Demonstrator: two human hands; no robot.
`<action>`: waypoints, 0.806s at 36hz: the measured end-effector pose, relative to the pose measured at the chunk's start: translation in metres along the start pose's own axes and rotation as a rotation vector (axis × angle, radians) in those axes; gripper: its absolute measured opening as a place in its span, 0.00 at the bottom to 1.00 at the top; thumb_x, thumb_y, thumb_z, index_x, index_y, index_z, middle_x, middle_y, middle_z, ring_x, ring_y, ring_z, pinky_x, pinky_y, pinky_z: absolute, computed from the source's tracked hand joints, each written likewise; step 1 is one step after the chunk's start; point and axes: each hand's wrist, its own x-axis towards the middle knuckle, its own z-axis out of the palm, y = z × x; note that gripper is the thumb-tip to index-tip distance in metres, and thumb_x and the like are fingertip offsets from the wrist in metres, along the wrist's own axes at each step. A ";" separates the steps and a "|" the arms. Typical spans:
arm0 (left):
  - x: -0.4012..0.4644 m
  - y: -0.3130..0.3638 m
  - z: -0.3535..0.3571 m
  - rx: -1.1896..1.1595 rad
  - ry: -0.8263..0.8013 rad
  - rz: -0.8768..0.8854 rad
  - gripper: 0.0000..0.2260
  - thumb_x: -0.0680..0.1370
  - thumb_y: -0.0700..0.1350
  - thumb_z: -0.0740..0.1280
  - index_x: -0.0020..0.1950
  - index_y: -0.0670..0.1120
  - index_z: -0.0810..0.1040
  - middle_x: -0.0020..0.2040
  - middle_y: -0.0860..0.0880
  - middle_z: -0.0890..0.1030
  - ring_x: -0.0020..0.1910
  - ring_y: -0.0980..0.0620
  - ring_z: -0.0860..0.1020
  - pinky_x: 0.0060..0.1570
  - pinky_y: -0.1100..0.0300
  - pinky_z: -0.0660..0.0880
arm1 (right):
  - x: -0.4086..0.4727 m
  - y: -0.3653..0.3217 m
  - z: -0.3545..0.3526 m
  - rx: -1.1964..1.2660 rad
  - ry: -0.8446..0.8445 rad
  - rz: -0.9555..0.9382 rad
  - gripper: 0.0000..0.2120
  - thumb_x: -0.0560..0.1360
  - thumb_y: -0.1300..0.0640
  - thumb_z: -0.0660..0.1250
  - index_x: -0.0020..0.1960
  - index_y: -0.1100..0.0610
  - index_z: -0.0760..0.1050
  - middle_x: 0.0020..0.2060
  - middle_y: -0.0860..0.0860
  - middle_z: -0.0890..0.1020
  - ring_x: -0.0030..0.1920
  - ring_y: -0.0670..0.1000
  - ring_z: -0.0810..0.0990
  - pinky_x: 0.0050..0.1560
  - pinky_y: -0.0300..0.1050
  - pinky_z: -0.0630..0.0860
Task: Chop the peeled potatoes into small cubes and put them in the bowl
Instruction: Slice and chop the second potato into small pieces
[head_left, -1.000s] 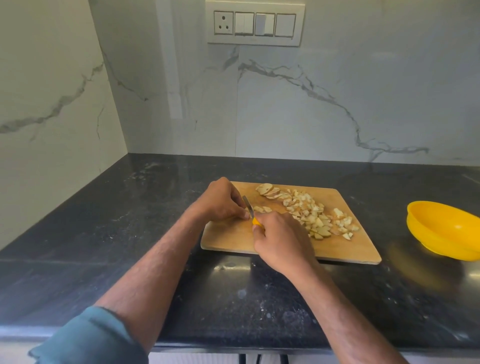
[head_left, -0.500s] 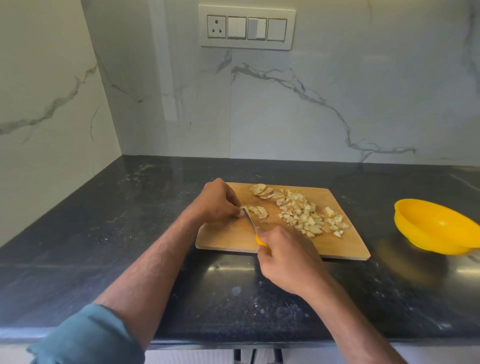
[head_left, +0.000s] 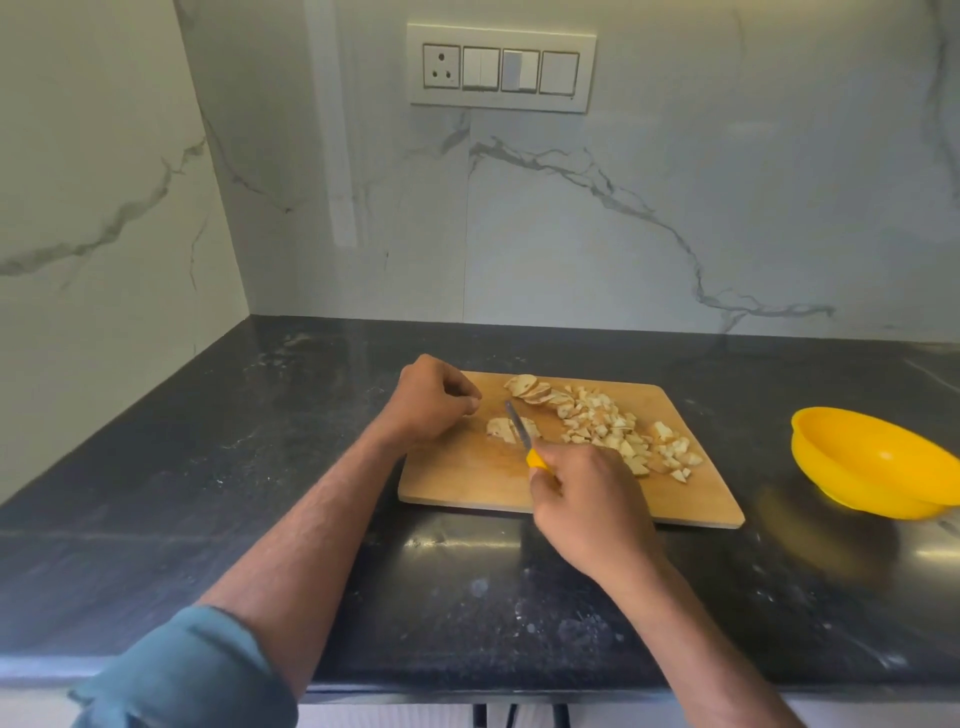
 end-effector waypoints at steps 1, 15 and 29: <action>0.000 -0.001 0.001 0.001 0.023 0.003 0.04 0.77 0.39 0.75 0.49 0.46 0.87 0.43 0.54 0.84 0.45 0.58 0.81 0.45 0.69 0.73 | 0.001 -0.005 0.002 -0.008 -0.017 -0.020 0.16 0.80 0.56 0.63 0.67 0.55 0.78 0.35 0.42 0.80 0.26 0.38 0.66 0.25 0.30 0.60; 0.003 -0.006 0.008 0.085 -0.004 0.068 0.06 0.78 0.41 0.73 0.53 0.47 0.87 0.48 0.52 0.84 0.47 0.59 0.80 0.50 0.65 0.76 | 0.004 -0.015 0.017 -0.150 0.003 -0.003 0.12 0.78 0.58 0.63 0.58 0.53 0.80 0.42 0.46 0.82 0.36 0.45 0.75 0.31 0.32 0.62; 0.002 -0.005 0.011 0.122 -0.070 0.116 0.06 0.78 0.44 0.74 0.54 0.48 0.87 0.49 0.52 0.85 0.50 0.55 0.80 0.56 0.56 0.80 | -0.002 0.004 -0.002 -0.220 0.045 0.179 0.12 0.79 0.56 0.63 0.60 0.53 0.79 0.39 0.45 0.79 0.35 0.45 0.76 0.33 0.35 0.69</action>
